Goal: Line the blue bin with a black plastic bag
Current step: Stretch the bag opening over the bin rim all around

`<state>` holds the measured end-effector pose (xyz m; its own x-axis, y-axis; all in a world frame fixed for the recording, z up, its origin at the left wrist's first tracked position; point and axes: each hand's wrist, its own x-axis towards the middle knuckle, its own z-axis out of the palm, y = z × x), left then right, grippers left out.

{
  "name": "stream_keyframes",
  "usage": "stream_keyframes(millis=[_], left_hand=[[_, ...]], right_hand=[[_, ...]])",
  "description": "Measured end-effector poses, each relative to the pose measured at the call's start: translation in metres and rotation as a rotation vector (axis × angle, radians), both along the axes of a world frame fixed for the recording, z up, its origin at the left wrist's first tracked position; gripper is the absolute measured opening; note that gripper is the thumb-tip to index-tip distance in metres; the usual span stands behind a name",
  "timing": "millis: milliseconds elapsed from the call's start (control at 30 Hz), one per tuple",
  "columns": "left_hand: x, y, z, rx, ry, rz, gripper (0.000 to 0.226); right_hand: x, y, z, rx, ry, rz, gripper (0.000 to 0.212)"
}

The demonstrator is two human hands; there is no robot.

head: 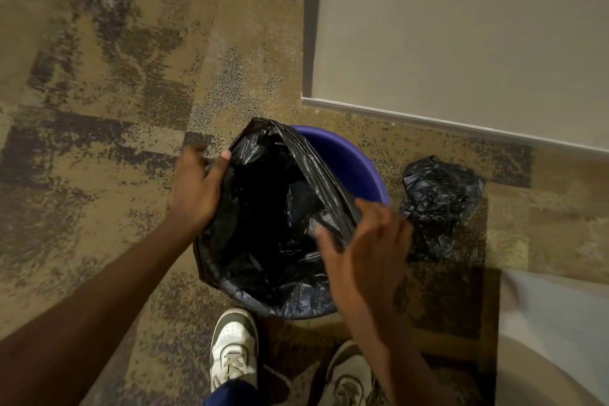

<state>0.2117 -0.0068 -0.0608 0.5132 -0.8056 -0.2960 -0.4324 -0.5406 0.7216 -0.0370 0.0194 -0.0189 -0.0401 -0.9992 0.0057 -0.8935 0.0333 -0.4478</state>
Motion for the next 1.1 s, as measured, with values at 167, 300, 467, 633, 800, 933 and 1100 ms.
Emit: stream_keyframes(millis=[167, 300, 467, 633, 800, 933, 1100], left_hand=[[-0.015, -0.022, -0.009, 0.046, -0.110, 0.017, 0.050], [-0.020, -0.023, -0.017, 0.052, -0.166, -0.049, 0.030], [-0.012, -0.026, -0.021, 0.002, -0.286, 0.036, 0.023], [0.005, -0.039, -0.029, 0.007, -0.142, 0.078, 0.023], [0.024, -0.051, -0.038, 0.111, 0.190, 0.219, 0.017], [0.025, -0.055, -0.036, 0.107, 0.286, 0.252, 0.023], [0.020, -0.052, -0.028, -0.037, 0.213, 0.220, 0.029]], right_hand=[[0.006, -0.018, -0.016, 0.061, 0.233, 0.131, 0.041], [-0.015, -0.051, -0.020, 0.097, -0.047, -0.072, 0.018], [-0.042, -0.110, -0.033, 0.246, -0.322, -0.339, 0.011], [-0.051, -0.153, -0.052, 0.460, -0.504, -0.289, 0.020], [-0.048, -0.164, -0.069, 0.613, -0.788, -0.320, 0.018], [-0.040, -0.167, -0.074, 0.555, -0.885, -0.327, 0.024], [-0.023, -0.175, -0.068, 0.285, -0.866, -0.310, 0.038]])
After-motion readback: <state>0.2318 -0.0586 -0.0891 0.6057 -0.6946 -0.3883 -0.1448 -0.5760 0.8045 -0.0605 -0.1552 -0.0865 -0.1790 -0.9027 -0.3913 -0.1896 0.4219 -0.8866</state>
